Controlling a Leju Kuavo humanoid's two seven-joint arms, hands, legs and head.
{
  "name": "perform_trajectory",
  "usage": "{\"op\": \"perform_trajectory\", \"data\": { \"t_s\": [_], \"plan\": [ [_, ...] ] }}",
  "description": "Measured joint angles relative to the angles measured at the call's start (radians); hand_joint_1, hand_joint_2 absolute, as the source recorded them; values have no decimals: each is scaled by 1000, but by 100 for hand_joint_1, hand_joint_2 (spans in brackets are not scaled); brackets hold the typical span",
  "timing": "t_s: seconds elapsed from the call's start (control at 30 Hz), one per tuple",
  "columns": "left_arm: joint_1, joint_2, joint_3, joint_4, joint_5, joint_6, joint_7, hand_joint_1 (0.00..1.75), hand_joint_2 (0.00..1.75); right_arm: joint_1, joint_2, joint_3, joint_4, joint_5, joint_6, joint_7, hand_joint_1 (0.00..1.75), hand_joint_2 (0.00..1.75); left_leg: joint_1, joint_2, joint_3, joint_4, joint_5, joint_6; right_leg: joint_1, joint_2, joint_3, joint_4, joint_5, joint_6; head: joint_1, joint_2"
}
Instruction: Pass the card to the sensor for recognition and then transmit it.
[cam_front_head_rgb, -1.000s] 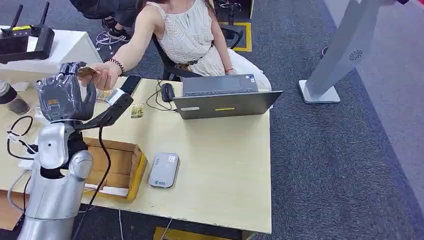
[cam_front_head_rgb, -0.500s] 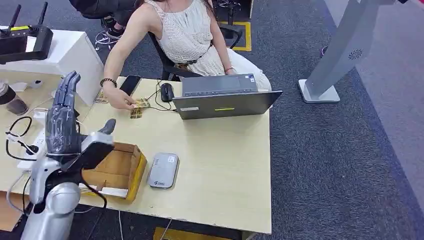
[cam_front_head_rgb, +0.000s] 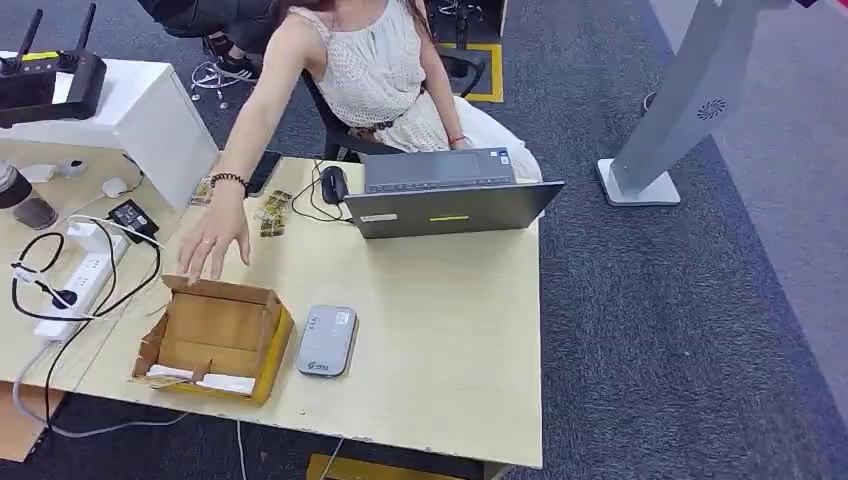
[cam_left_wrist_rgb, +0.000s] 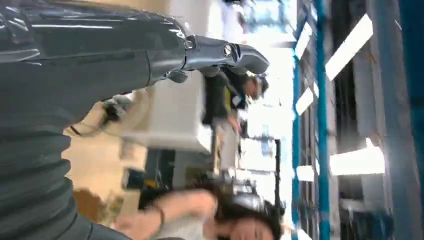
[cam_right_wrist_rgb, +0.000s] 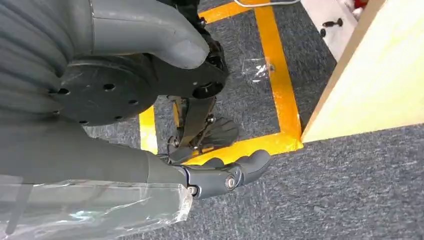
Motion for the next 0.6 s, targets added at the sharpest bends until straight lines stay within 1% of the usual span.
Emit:
{"op": "perform_trajectory", "data": {
  "t_s": [0.03, 0.1, 0.13, 0.17, 0.2, 0.23, 0.27, 0.33, 0.37, 0.4, 0.47, 0.5, 0.6],
  "plan": [
    [-11, -9, 65, 62, -5, 18, 16, 0, 175, 0, 0, -3, 1, -1, -8, 14, 0, 175, 0, 0, 0, 0, 0, 0, 0, 0, 0, 0, 0, 0, 0, 0],
    [-28, -18, 171, 224, -29, 71, 6, 0, 175, -1, 0, -5, 5, 3, -31, 46, 0, 175, 0, 0, 0, 0, 0, 0, 0, 0, 0, 0, 0, 0, 0, 0],
    [-35, -20, 223, 328, -49, 97, -22, 0, 175, -1, 0, -6, 6, 7, -41, 63, 0, 175, 0, 0, 0, 0, 0, 0, 0, 0, 0, 0, 0, 0, 0, 0],
    [-39, -23, 254, 431, -71, 130, -55, 0, 175, -2, 1, -8, 9, 9, -53, 81, 0, 175, 0, -1, 0, 0, -1, 0, 0, -1, -1, -1, 0, 0, 0, 0],
    [-45, -26, 278, 518, -94, 168, -82, 0, 0, -2, 1, -10, 11, 9, -62, 98, 0, 175, -1, -1, 0, 0, -1, 0, 0, -2, -1, -1, -1, 0, 0, 0],
    [-51, -31, 299, 609, -119, 221, -105, 0, 0, -3, 1, -12, 12, 12, -73, 116, 0, 175, -1, -2, 0, 0, -1, 1, 0, -2, -1, -1, -1, 1, 0, 0],
    [-56, -37, 314, 682, -141, 275, -112, 0, 0, -4, 2, -15, 14, 15, -87, 138, 0, 175, -1, -2, 0, 0, -1, 1, -1, -3, 0, -2, -1, 1, 1, 0],
    [-63, -54, 330, 819, -186, 391, -112, 0, 0, -5, 5, -21, 18, 16, -114, 162, 0, 175, -1, -2, 0, 0, -1, 1, -1, -3, 0, -2, -1, 2, 0, 0],
    [-66, -63, 333, 872, -204, 422, -106, 0, 175, -5, 8, -24, 19, 17, -121, 167, 0, 175, -1, -2, 0, 0, -1, 1, -1, -3, 0, -3, -1, 2, 1, 0],
    [-70, -74, 334, 926, -220, 454, -88, 0, 175, -4, 10, -26, 20, 18, -122, 170, 0, 175, -1, -2, 0, 0, -1, 1, -1, -3, 0, -3, -1, 2, 1, 0],
    [-79, -87, 334, 1009, -246, 492, -59, 0, 175, -5, 13, -26, 23, 22, -110, 172, 0, 175, -1, -2, 0, 1, -1, 1, -1, -3, 0, -3, 0, 2, 2, 0],
    [-82, -95, 330, 1043, -269, 512, -31, 0, 175, -3, 14, -24, 23, 23, -98, 173, 0, 175, -1, -2, 0, 1, -1, 1, -1, -3, 0, -3, 0, 2, 1, 0],
    [-81, -107, 278, 1102, -307, 531, 11, 0, 175, 5, 13, 10, 20, -3, -84, 182, 0, 175, -1, -2, 1, 1, -1, 1, -1, -3, 0, -3, 0, 2, 1, 0]
  ]
}}
